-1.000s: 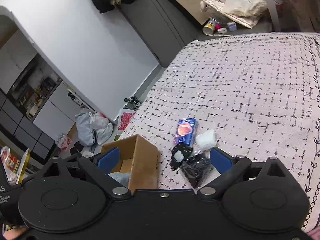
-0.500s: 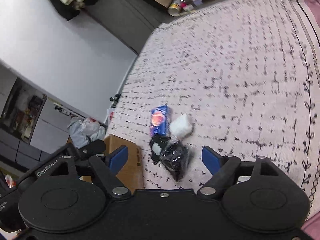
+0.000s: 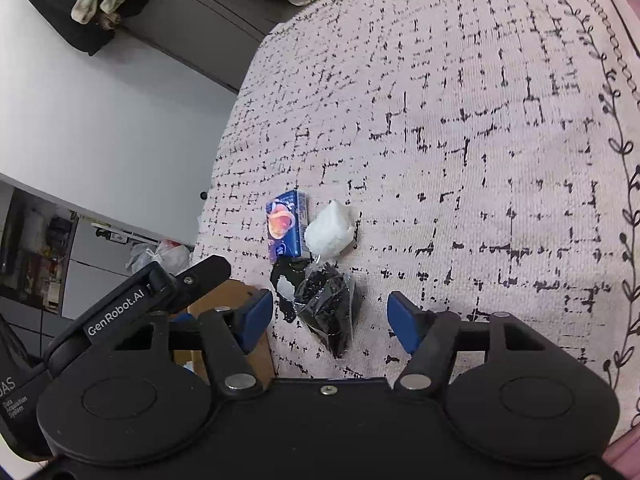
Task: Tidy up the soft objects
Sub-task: 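Move both tools to the black bags and close right tool on one, then lift black plastic bag with right tool while left tool closes on black cat pouch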
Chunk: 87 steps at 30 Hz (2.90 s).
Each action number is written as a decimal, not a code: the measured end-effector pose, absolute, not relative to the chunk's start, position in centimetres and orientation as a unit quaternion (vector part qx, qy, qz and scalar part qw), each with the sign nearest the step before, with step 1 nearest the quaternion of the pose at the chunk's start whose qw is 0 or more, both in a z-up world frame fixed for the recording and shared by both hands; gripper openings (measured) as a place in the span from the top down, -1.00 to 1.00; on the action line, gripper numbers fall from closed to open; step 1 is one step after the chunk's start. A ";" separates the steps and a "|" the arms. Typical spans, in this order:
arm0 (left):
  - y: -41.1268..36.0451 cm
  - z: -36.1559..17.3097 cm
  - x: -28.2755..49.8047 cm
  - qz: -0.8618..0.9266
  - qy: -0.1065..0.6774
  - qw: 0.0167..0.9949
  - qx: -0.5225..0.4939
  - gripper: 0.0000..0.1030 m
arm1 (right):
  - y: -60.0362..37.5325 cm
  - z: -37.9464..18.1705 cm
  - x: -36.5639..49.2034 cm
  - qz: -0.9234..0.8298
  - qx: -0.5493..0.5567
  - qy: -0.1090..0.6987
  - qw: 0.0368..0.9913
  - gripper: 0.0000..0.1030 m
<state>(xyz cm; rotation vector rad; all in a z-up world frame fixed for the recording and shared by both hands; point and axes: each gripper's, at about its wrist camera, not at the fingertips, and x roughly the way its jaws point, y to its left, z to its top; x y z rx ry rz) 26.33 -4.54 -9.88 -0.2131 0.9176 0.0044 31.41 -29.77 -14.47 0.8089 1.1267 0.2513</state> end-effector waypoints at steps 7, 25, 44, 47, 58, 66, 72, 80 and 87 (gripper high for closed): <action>-4.1 -12.2 27.0 -0.010 0.465 0.879 -0.104 -0.25 | -28.0 -16.3 32.1 0.124 0.368 0.528 0.755 -0.04; -3.4 -13.5 28.2 -0.018 0.460 0.881 -0.115 -0.12 | -25.3 -19.7 34.1 0.117 0.349 0.546 0.753 0.67; -7.1 -16.7 28.9 -0.018 0.471 0.880 -0.053 -0.14 | -30.1 -18.3 33.5 0.025 0.330 0.493 0.805 0.79; -7.4 -17.6 29.1 -0.007 0.478 0.878 -0.037 -0.14 | -30.3 -18.6 33.6 0.025 0.334 0.493 0.803 0.78; -6.9 -19.3 29.4 0.000 0.490 0.870 -0.056 0.25 | -29.6 -18.6 34.0 0.041 0.324 0.489 0.809 0.78; -7.1 -17.8 28.4 -0.012 0.472 0.879 -0.063 0.36 | -29.8 -16.9 33.1 0.051 0.324 0.471 0.819 0.78; -7.1 -16.0 26.6 -0.022 0.453 0.889 -0.065 0.37 | -29.8 -14.9 32.0 0.064 0.323 0.451 0.830 0.79; -5.9 -12.9 24.6 -0.019 0.429 0.900 -0.072 0.37 | -28.7 -13.0 31.2 0.102 0.329 0.436 0.832 0.78; -4.4 -10.7 24.2 -0.003 0.409 0.908 -0.086 0.37 | -28.0 -11.3 30.8 0.122 0.312 0.419 0.844 0.79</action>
